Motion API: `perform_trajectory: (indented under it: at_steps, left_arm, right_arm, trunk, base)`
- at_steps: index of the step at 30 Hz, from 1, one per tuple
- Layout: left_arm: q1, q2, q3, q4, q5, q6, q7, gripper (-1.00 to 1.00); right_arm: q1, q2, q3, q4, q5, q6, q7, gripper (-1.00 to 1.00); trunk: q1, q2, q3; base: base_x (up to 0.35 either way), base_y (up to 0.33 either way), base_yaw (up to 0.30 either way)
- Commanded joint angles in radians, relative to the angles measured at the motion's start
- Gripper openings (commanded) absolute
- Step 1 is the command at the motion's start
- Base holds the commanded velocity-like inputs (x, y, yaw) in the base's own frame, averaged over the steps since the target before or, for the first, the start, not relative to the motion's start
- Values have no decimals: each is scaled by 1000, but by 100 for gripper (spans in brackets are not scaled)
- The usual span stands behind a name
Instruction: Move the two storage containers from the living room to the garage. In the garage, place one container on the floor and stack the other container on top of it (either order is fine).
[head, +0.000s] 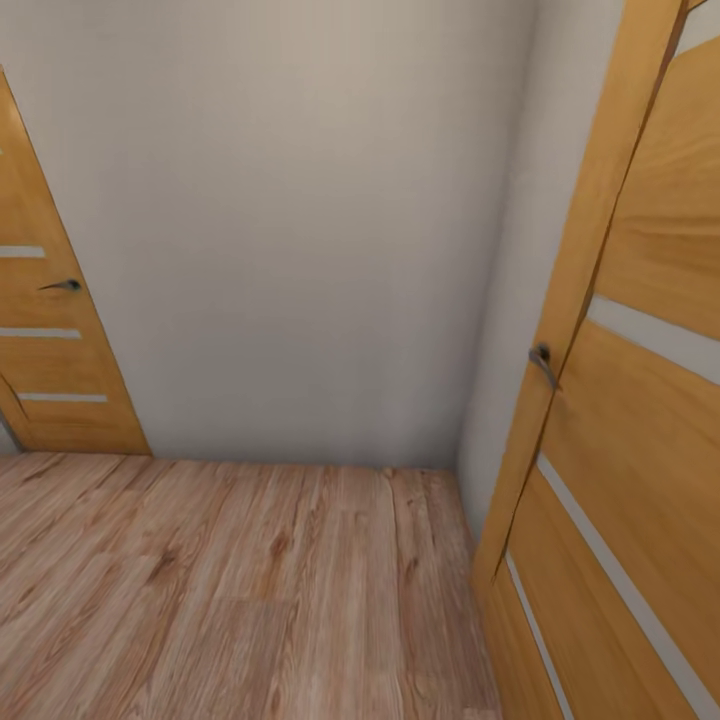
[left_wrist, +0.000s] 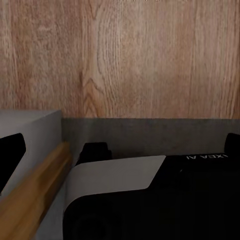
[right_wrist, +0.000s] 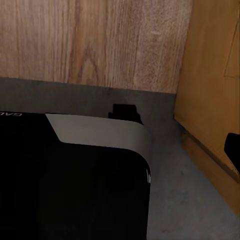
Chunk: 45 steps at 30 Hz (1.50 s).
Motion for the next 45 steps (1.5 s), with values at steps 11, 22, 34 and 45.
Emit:
perform_trajectory:
  at_steps: [11,22,34,45]
  left_arm:
    - [-1,1,-1,2,-4,-4,3,100]
    - [-1,1,-1,2,-4,-4,3,100]
    - [-1,1,-1,2,-4,-4,4,100]
    - [-1,1,-1,2,-4,-4,4,100]
  right_arm:
    - [-1,1,8,2,-8,-1,-1,100]
    - [-1,-1,8,2,-8,-1,-1,100]
    - [-1,-5,8,2,-6,-4,-1,100]
    - [-1,-2,8,1,-6,-5,-1,100]
  trunk:
    - [0,-1,-1]
    - [0,-1,-1]
    - [0,-1,-1]
    - [0,-1,-1]
  base:
    - [290,0,0]
    - [321,0,0]
    - [321,0,0]
    - [321,0,46]
